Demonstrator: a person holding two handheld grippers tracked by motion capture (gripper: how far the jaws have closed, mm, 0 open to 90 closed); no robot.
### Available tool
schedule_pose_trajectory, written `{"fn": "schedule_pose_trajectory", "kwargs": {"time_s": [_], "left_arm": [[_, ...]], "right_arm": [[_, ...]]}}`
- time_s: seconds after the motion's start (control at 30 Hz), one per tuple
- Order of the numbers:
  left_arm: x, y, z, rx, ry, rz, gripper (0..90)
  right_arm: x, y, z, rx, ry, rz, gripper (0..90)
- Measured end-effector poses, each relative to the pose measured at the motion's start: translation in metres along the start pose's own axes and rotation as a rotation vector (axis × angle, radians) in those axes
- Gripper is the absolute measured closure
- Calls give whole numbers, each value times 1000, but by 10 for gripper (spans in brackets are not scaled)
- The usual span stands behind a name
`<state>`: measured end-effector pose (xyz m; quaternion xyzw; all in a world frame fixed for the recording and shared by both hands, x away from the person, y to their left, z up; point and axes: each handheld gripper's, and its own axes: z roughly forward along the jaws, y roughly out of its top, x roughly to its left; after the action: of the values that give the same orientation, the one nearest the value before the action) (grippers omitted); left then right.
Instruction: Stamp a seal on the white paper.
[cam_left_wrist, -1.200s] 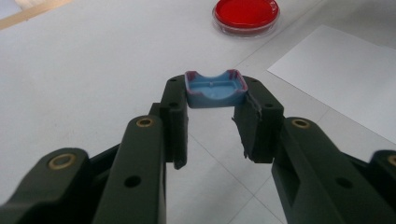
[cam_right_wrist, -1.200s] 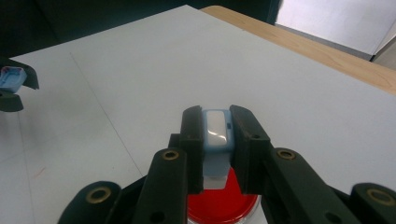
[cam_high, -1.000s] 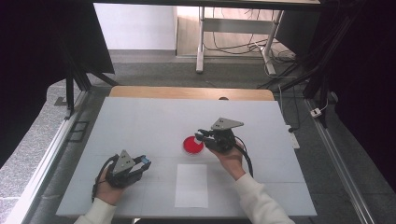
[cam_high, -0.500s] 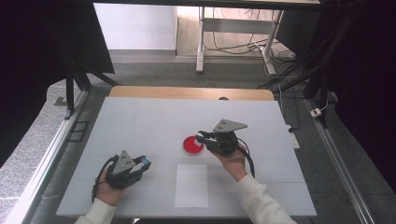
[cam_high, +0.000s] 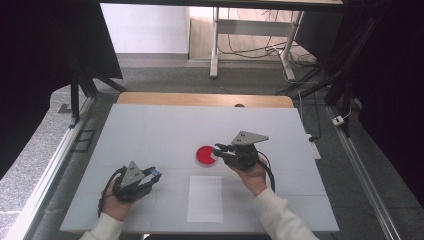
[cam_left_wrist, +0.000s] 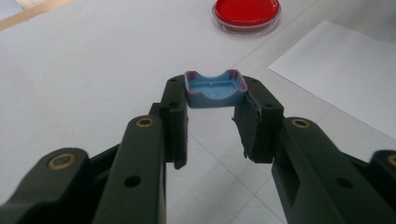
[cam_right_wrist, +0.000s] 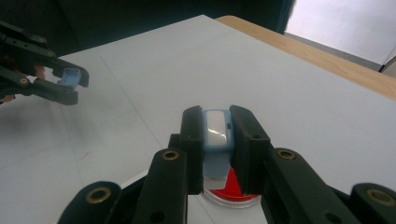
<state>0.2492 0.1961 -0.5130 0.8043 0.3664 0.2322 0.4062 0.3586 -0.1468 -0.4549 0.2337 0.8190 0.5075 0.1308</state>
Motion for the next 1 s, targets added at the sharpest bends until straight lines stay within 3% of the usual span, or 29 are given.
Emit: {"fn": "schedule_pose_trajectory", "kwargs": {"time_s": [1.0], "left_arm": [[2,-1,0,2,-1,-2,652]], "right_arm": [[24,-12,-10,34,64,-28,756]]}}
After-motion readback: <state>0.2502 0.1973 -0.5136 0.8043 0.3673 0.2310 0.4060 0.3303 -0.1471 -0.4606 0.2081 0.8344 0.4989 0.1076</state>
